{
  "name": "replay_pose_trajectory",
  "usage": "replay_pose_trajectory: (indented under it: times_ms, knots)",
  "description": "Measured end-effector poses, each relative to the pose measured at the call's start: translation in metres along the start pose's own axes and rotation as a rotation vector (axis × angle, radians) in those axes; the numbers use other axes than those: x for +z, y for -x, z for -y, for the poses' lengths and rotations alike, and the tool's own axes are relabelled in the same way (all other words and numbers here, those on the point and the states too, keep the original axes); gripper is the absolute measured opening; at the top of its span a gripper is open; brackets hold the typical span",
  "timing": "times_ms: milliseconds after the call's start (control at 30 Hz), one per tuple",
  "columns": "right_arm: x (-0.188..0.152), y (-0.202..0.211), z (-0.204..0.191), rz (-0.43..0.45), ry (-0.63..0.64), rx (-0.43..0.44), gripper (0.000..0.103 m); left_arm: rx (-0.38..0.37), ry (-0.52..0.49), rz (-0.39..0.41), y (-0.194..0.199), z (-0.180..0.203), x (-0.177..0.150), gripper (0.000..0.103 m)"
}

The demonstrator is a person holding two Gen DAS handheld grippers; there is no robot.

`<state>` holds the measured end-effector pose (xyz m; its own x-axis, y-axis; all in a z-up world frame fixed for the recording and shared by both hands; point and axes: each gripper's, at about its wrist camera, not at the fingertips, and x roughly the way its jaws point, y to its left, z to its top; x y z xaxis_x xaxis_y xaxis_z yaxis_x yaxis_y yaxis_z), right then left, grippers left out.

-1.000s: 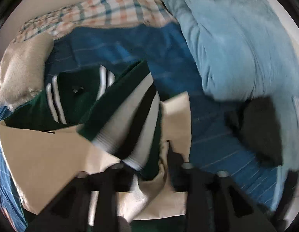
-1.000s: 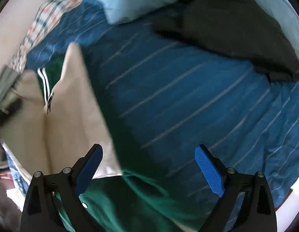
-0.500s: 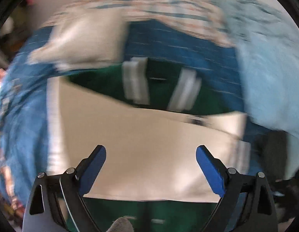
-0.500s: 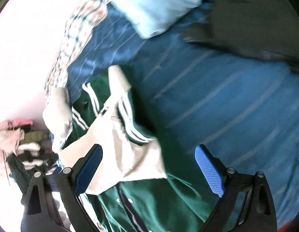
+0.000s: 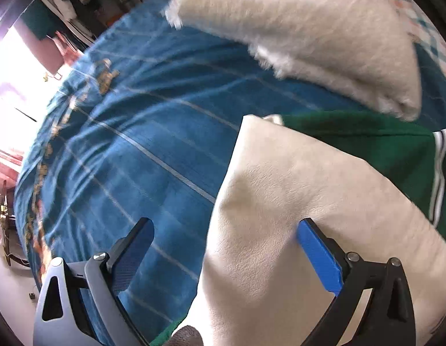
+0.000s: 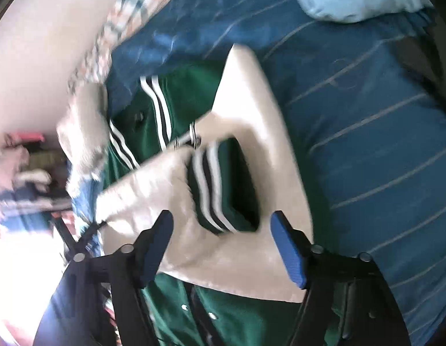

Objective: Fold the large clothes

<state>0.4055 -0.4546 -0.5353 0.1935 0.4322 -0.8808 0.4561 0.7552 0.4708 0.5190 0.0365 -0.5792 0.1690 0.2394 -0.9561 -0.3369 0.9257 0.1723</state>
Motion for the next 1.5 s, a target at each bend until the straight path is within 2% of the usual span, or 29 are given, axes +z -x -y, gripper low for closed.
replay_pose_trajectory:
  times_ms: [67,133,233,300,333,400,467,500,567,633,667,700,800,900,1033,1100,1167,1267,1333,1367,1433,1467,1500]
  knots:
    - [-0.001,-0.017,-0.004,-0.048,-0.01,-0.038,0.069,-0.028,-0.025,-0.017,-0.006,-0.001,0.004,0.103]
    - [-0.005,-0.022,-0.004,-0.074,-0.028,-0.062,0.069,-0.017,-0.082,0.006,0.006,0.001,0.002,0.103]
    - [-0.013,-0.013,-0.009,-0.043,-0.055,-0.024,0.069,-0.012,-0.149,0.054,0.039,0.003,-0.011,0.103]
    - [-0.014,-0.003,-0.012,0.022,-0.071,-0.003,0.07,-0.009,-0.162,0.098,0.061,0.001,-0.023,0.103]
    - [-0.013,-0.001,-0.013,0.042,-0.073,-0.01,0.073,0.01,-0.161,0.131,0.076,-0.003,-0.032,0.103]
    - [-0.009,-0.005,-0.014,0.084,-0.07,-0.006,0.086,0.031,-0.146,0.166,0.089,-0.011,-0.041,0.103]
    - [0.001,-0.022,-0.017,0.088,-0.058,-0.03,0.086,0.046,-0.118,0.182,0.094,-0.025,-0.044,0.103]
    - [0.009,-0.04,-0.02,0.05,-0.04,-0.066,0.087,0.048,-0.095,0.182,0.094,-0.032,-0.047,0.103]
    - [0.015,-0.063,-0.023,-0.015,-0.02,-0.06,0.086,0.034,-0.075,0.155,0.089,-0.037,-0.046,0.103]
    - [0.013,-0.062,-0.035,0.023,0.031,-0.092,0.052,0.022,-0.07,0.116,0.078,-0.038,-0.045,0.103]
    - [0.01,-0.056,-0.04,0.044,0.054,-0.117,0.023,0.013,-0.082,0.11,0.075,-0.036,-0.043,0.103]
    - [0.007,-0.043,-0.044,0.079,0.062,-0.115,0.013,0.015,-0.098,0.115,0.075,-0.032,-0.043,0.103]
    - [-0.004,0.002,-0.035,0.193,-0.002,-0.13,0.013,0.014,-0.145,0.145,0.079,-0.02,-0.037,0.103]
    - [-0.009,0.035,-0.005,0.275,-0.103,-0.167,0.012,-0.01,-0.148,0.143,0.079,-0.015,-0.025,0.103]
    - [-0.006,0.027,0.028,0.221,-0.178,-0.259,0.011,-0.025,-0.158,0.156,0.082,-0.012,-0.018,0.103]
    - [-0.004,0.014,0.039,0.143,-0.204,-0.249,0.011,-0.006,-0.207,0.139,0.07,-0.003,-0.016,0.103]
    - [-0.004,0.012,0.042,0.113,-0.227,-0.25,0.011,0.026,-0.254,0.11,0.046,0.009,-0.013,0.103]
    - [-0.002,0.028,0.035,0.137,-0.216,-0.275,0.012,0.074,-0.295,0.035,0.002,0.02,-0.004,0.103]
    - [-0.005,0.044,0.018,0.186,-0.178,-0.277,0.012,0.059,-0.286,0.024,-0.003,0.016,0.002,0.103]
    - [-0.007,0.05,0.01,0.21,-0.156,-0.269,0.014,0.056,-0.284,0.034,0.003,0.013,0.003,0.103]
    - [-0.008,0.054,-0.01,0.236,-0.07,-0.251,0.045,0.04,-0.27,0.073,0.022,0.004,0.001,0.103]
    - [-0.007,0.048,-0.018,0.232,-0.029,-0.25,0.086,0.034,-0.259,0.086,0.029,0.001,0.0,0.103]
    - [-0.004,0.035,-0.025,0.208,0.025,-0.247,0.103,0.026,-0.236,0.107,0.042,-0.007,-0.003,0.103]
